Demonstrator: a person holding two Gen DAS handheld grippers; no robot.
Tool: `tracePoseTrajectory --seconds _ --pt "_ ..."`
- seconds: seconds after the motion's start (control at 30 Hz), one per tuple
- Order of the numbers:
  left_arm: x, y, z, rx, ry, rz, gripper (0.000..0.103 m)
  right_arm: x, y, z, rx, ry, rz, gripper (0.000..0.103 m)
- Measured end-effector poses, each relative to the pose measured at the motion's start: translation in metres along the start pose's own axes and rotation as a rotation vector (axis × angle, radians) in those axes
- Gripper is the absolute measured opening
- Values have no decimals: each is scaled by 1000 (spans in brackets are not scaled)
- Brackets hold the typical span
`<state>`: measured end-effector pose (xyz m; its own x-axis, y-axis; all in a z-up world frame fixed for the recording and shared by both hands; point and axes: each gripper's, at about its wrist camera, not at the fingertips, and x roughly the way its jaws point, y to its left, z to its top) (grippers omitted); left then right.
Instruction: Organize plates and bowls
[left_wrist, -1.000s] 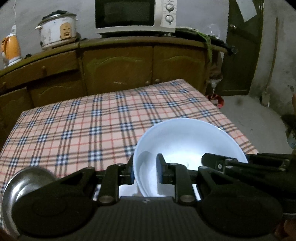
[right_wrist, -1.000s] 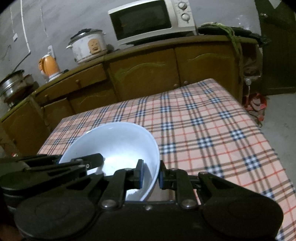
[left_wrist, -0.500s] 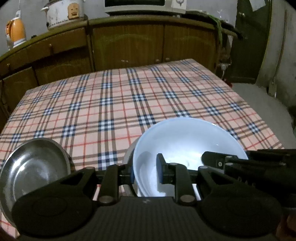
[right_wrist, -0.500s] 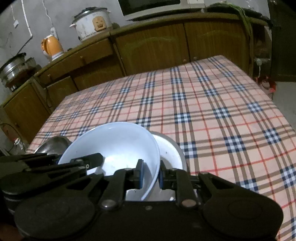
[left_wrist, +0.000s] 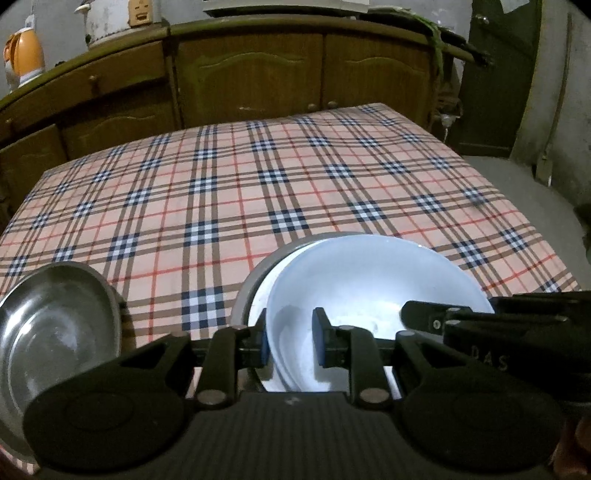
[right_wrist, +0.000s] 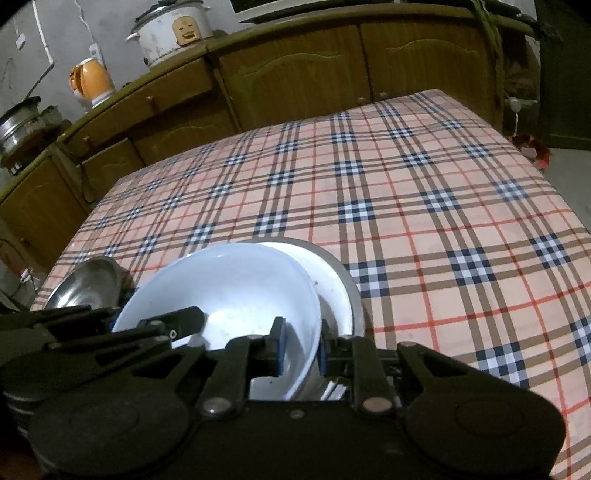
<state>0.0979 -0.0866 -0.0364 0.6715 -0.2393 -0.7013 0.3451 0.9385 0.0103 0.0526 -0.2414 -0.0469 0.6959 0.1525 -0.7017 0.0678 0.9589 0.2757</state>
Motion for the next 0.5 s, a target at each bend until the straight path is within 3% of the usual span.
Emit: tracePoseTrajectory --seconds 0.5 --pt "1 3 -2 -31 -12 -22 28 0 -5 6 3 28 9 22"
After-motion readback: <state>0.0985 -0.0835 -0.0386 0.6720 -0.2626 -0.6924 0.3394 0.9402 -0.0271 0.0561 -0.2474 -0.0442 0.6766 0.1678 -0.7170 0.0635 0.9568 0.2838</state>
